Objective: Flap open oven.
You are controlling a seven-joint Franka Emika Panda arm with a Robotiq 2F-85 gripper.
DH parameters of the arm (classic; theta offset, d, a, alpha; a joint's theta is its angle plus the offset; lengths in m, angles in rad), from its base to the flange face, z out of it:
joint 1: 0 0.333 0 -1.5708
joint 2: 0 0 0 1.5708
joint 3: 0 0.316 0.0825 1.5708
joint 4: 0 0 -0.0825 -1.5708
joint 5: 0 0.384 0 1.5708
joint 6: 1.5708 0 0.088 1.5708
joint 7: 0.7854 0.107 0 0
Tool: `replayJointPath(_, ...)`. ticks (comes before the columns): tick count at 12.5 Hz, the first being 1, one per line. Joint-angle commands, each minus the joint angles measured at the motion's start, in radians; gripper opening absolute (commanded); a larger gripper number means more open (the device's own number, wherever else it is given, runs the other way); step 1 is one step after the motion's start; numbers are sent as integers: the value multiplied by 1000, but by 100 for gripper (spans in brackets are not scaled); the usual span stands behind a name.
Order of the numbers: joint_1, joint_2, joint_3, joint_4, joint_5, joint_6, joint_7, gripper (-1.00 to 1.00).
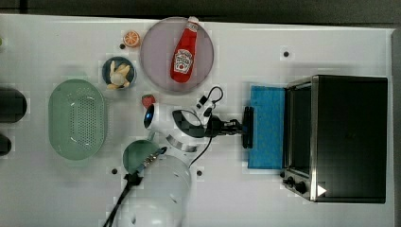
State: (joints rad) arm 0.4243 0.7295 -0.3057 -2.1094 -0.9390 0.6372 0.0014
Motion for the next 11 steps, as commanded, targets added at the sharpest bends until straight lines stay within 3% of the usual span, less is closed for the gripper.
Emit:
replayJointPath(1,34,34,-22,80,2,-57,117,-65)
replayJointPath(7,45,-20,-23,98,31,-51,132,-65)
replayJointPath(11,33,-150,-25,94,221,14,90,-65)
